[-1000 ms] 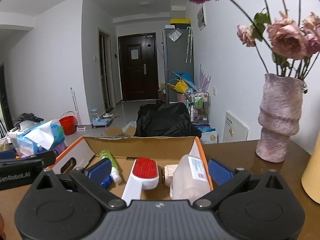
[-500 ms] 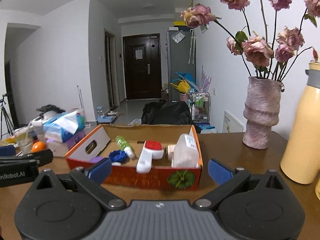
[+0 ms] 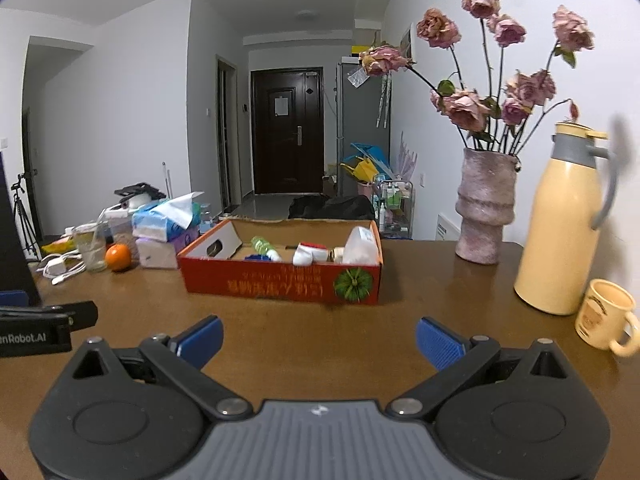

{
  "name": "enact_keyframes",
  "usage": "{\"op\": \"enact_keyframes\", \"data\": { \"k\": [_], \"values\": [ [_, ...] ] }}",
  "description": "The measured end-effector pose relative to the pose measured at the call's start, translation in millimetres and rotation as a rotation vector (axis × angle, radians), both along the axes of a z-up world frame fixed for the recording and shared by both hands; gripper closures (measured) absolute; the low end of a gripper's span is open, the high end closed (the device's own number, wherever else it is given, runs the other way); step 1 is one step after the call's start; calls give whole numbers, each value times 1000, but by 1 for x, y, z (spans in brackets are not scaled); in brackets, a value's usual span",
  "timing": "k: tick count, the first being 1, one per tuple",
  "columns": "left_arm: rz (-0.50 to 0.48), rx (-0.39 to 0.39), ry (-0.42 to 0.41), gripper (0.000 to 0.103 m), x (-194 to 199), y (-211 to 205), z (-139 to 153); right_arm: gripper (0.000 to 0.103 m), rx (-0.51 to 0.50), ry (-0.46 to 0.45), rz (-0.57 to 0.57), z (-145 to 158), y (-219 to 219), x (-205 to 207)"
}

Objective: Organize rigid objects

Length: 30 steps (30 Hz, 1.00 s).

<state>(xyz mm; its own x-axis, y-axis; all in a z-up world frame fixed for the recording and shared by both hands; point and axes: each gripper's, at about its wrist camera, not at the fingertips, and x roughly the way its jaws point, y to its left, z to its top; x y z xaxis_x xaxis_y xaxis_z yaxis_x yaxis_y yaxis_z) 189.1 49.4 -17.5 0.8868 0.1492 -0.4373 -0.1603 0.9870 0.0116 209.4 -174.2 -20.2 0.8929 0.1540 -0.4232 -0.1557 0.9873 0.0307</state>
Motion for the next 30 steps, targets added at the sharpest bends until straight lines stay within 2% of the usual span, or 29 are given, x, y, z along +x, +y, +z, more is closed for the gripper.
{"op": "enact_keyframes", "data": {
  "k": [4,11,30],
  "values": [
    [2,0,4,0,-28,-3,-2,0,-1,1,4,-3,-5,-29],
    [1,4,-3,0,-57,-8,-2,0,6,-7,4,-2,-10,-56],
    [7,-1,-12,0,-69,-9,1,0,4,-15,7,-1,-11,-66]
  ]
}}
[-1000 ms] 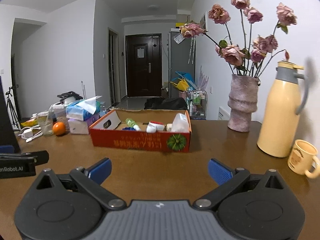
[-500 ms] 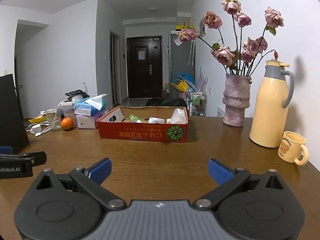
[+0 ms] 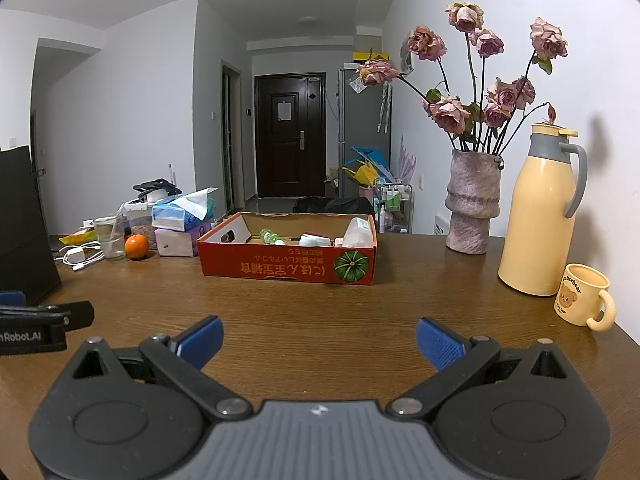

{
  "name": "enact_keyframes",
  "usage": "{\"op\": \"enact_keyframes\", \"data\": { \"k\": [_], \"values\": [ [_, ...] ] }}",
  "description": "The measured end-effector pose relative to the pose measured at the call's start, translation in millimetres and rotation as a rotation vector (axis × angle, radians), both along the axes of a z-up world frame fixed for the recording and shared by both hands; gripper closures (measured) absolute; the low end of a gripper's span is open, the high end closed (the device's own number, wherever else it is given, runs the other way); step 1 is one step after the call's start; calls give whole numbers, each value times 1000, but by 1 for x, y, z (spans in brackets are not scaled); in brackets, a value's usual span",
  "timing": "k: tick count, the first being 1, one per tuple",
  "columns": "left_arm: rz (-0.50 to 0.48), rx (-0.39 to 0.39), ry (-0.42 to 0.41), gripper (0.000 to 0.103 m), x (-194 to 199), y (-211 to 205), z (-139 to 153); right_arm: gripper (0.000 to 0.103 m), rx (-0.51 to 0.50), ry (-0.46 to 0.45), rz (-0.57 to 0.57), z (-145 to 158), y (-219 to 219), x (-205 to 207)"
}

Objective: Organize rigid objects

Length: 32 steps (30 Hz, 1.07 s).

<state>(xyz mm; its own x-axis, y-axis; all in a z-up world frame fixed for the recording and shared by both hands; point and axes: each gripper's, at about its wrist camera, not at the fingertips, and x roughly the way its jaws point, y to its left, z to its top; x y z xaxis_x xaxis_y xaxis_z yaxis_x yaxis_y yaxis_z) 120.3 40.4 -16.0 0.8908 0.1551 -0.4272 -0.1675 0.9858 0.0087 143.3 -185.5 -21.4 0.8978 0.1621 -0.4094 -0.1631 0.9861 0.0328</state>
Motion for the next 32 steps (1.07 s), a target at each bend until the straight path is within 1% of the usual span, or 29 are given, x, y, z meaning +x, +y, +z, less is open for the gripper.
{"op": "enact_keyframes", "data": {
  "k": [32],
  "values": [
    [9,-4,36,0,5,8,-10,0,-17,17,1,-5,5,1]
  ]
}}
